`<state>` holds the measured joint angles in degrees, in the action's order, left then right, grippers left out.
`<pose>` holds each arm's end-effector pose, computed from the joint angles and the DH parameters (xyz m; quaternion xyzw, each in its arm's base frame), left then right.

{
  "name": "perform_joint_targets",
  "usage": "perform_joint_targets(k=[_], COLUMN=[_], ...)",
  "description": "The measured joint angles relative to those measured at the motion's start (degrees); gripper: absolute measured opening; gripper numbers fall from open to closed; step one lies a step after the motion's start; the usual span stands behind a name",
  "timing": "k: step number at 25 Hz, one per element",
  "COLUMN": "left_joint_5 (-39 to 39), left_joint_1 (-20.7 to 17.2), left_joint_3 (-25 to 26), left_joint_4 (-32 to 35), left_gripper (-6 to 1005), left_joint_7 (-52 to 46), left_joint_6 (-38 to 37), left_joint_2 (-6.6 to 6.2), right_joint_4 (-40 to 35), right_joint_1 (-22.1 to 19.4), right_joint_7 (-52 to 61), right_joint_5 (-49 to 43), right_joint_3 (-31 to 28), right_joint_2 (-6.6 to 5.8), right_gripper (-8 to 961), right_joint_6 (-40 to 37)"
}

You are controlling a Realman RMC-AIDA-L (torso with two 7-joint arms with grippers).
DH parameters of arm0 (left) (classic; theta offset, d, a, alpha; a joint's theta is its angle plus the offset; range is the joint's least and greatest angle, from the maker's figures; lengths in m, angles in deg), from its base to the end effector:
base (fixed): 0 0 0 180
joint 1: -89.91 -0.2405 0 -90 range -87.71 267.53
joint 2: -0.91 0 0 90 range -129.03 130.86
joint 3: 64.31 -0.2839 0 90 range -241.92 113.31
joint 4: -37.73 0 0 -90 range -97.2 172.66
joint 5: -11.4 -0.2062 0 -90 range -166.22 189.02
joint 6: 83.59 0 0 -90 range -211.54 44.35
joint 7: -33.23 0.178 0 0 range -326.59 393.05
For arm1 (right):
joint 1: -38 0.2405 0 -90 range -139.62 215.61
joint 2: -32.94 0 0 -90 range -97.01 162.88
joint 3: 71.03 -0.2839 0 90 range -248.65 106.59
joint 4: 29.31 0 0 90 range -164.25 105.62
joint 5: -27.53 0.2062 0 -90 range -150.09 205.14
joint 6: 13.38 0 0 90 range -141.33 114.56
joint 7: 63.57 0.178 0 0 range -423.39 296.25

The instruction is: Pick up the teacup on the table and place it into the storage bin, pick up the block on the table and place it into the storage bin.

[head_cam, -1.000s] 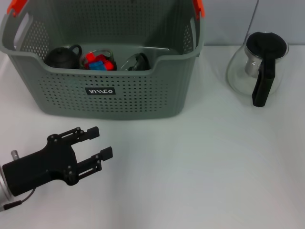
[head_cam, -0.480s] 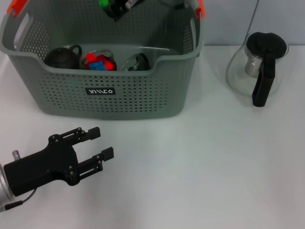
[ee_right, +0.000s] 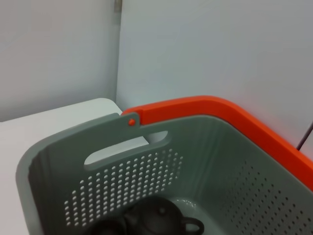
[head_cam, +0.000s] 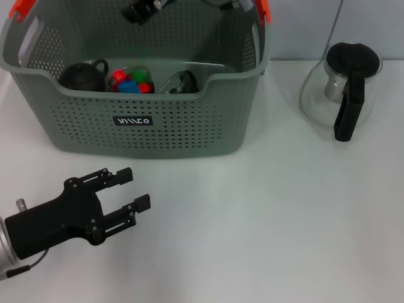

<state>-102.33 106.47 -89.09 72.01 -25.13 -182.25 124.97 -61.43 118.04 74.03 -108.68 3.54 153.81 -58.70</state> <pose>-0.3125 0.2641 -0.0478 -0.8944 -0.2016 -0.3347 0.2178 -0.0309 0.5095 -0.1240 -0.9569 0.1331 0.0283 0.2567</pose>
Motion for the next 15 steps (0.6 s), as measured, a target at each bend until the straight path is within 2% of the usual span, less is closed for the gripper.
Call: perform_joint_targets(k=[2, 5, 6, 8, 10, 11, 15], left_joint_5=[0.0, 0.0, 0.0, 0.0, 0.0, 0.0, -0.18], left_joint_1=[0.05, 0.06, 0.06, 0.06, 0.05, 0.01, -0.45], left_joint_3=[0.0, 0.0, 0.0, -0.01, 0.0, 0.01, 0.35], left_joint_4=[0.04, 0.08, 0.08, 0.02, 0.01, 0.01, 0.38], left_gripper=[634, 634, 634, 634, 634, 634, 634], left_joint_7=[0.0, 0.0, 0.0, 0.0, 0.0, 0.0, 0.0], left_joint_6=[-0.12, -0.23, -0.24, -0.32, -0.31, -0.33, -0.99], left_joint_2=[-0.05, -0.06, -0.06, -0.05, -0.07, -0.09, -0.24], right_joint_4=[-1.12, -6.62, -9.53, -16.55, -23.27, -26.03, -28.9], right_joint_1=[-0.71, -4.64, -7.04, -13.7, -21.67, -26.9, -42.19], right_joint_7=[-0.54, -4.01, -6.03, -11.85, -20.83, -27.03, -45.9], right_joint_5=[1.36, 6.97, 9.43, 16.68, 27.94, 35.59, 54.46], right_joint_3=[-0.31, -0.55, -0.61, -0.41, 0.1, 0.1, -1.98], right_joint_2=[-0.25, -0.54, -0.52, -0.41, -0.43, -0.51, -1.18], right_gripper=[164, 393, 434, 516, 598, 639, 644], right_joint_6=[-0.42, -3.05, -3.86, -5.68, -8.3, -11.15, -25.26])
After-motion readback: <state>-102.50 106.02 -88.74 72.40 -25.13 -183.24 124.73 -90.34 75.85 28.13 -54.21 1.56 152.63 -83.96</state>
